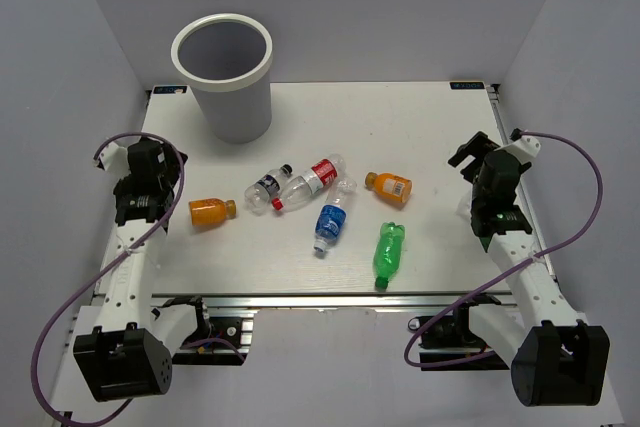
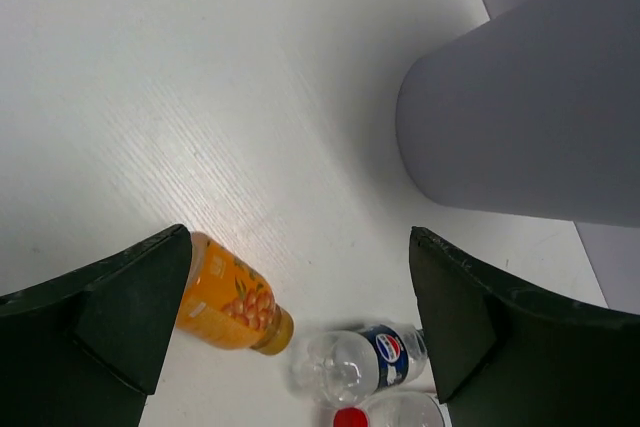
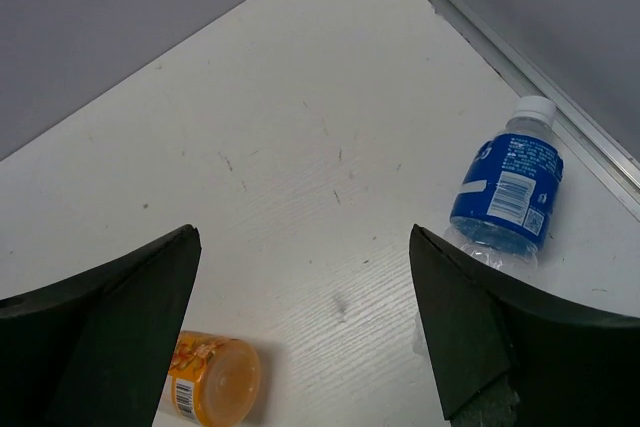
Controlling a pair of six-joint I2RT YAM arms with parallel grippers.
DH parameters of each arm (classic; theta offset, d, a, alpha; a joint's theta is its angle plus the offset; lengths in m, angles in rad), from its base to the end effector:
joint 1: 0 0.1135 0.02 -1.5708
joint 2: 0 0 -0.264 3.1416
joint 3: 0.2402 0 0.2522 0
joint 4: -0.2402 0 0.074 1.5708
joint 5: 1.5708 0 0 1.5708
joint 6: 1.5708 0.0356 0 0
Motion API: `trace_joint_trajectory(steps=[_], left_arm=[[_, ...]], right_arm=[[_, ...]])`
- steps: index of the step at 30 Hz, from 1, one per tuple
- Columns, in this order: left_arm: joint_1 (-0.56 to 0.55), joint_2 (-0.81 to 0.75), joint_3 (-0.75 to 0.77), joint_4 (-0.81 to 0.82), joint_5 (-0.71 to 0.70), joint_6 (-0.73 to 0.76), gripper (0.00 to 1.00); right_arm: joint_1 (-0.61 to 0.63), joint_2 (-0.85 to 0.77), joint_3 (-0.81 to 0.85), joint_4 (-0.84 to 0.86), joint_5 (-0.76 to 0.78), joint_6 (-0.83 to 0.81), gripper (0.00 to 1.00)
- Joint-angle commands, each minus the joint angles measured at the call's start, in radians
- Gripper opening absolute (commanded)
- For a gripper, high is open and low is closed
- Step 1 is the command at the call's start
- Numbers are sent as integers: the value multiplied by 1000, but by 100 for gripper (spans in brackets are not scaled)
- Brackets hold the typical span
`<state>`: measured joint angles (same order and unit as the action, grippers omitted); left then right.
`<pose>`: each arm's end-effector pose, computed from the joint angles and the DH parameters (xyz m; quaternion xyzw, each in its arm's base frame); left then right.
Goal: Put the plastic bottles in the bin
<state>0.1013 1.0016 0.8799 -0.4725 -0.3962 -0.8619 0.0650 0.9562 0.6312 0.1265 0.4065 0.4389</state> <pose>0.2142 0.0356 0.3059 -0.4829 0.7246 -0.0093 0.4916 0.2241 0.0005 0.2868 0.2665 0.7208 0.0034 0.6399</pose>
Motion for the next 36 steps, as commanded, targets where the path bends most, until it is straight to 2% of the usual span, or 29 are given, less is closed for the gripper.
trace_joint_trajectory(steps=[1, 5, 8, 11, 18, 24, 27, 32, 34, 36], left_arm=[[-3, -32, 16, -110, 35, -107, 98], [-5, -40, -24, -189, 135, -138, 98], [-3, -70, -114, -183, 218, -160, 98], [-12, -98, -200, -158, 241, -189, 98], [-81, -17, -225, -127, 188, -216, 98], [-84, 48, -265, -46, 120, -266, 98], [-86, 113, -259, -11, 128, -267, 98], [-84, 241, -245, 18, 106, -287, 98], [-84, 258, -239, 23, 105, -293, 93], [-84, 264, -213, -1, 85, -282, 77]], right_arm=[[-1, -8, 50, 64, 5, 11, 89], [-1, -8, 27, 126, -57, -29, 89], [-1, -8, 9, 170, -67, -62, 89], [-1, -5, -7, 182, -63, -72, 89], [-1, 18, -8, 179, -80, -106, 89], [-2, 22, -16, 185, -99, -127, 89], [-1, 36, -4, 182, -165, -153, 89], [-1, 46, 16, 160, -176, -167, 89], [-2, 39, 15, 160, -170, -167, 89], [-1, 35, 13, 162, -164, -167, 89]])
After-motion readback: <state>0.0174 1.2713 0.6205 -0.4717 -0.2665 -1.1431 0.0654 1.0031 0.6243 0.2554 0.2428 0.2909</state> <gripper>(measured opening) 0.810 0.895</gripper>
